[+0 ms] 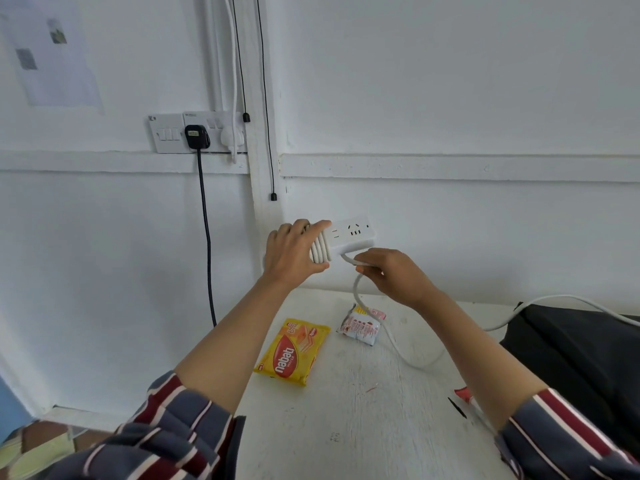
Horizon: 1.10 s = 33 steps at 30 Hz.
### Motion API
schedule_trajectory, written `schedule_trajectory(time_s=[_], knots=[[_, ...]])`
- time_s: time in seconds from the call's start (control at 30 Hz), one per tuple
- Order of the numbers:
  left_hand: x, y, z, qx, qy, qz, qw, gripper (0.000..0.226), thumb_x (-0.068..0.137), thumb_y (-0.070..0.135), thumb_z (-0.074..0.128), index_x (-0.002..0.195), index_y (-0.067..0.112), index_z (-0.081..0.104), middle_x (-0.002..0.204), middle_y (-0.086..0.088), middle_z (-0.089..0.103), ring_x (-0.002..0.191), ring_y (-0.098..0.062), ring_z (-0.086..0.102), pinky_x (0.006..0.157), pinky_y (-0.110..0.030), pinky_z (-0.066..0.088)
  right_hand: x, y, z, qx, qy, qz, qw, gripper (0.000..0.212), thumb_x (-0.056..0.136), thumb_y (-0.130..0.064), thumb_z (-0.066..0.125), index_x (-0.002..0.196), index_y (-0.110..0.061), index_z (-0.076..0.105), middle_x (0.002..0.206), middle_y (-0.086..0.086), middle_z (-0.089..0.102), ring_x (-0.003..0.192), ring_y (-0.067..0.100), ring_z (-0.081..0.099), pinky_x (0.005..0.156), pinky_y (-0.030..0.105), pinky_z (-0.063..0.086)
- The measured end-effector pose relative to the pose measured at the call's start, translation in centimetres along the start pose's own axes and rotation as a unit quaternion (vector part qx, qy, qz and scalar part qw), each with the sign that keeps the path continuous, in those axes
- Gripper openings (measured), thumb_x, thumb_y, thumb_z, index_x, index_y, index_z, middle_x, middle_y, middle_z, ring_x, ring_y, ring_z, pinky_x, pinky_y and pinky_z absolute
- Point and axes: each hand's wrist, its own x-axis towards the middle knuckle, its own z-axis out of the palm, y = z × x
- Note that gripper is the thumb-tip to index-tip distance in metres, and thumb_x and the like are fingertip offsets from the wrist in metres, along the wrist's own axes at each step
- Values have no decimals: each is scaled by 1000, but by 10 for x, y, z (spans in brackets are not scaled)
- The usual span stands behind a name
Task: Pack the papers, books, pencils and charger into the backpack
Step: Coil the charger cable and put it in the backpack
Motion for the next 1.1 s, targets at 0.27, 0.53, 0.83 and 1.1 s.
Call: schedule_trajectory(time_s=[0.27,0.53,0.83,1.1], knots=[[5,20,1,-27,-33,30,999,75,70,43,75,137,32,42,123,-1,54,105,-25,52,84,-35,39,10,-16,-32,-97,83,-75,989,14,71,-29,69,74,-16,73,61,-1,64,50,20,58,51,22,33],[13,20,-12,-67,51,115,990,71,53,37,86,118,20,63,102,-5,66,81,-27,63,67,-29,39,20,-15,-45,4,216,102,971,42,51,-41,87,84,-18,74,96,5,60,62,14,53,57,22,35],[4,20,-15,-45,49,151,986,73,55,56,70,118,20,62,100,-3,67,80,-24,65,67,-31,46,27,-8,-57,53,-33,235,970,61,59,-52,79,111,-23,68,110,-3,68,105,17,61,88,32,46],[-6,36,-16,-32,15,87,996,85,63,62,67,132,17,46,99,-8,65,86,-29,62,76,-36,45,23,-13,-44,102,11,215,971,46,57,-49,82,93,-21,73,87,-5,71,83,12,63,76,31,48]])
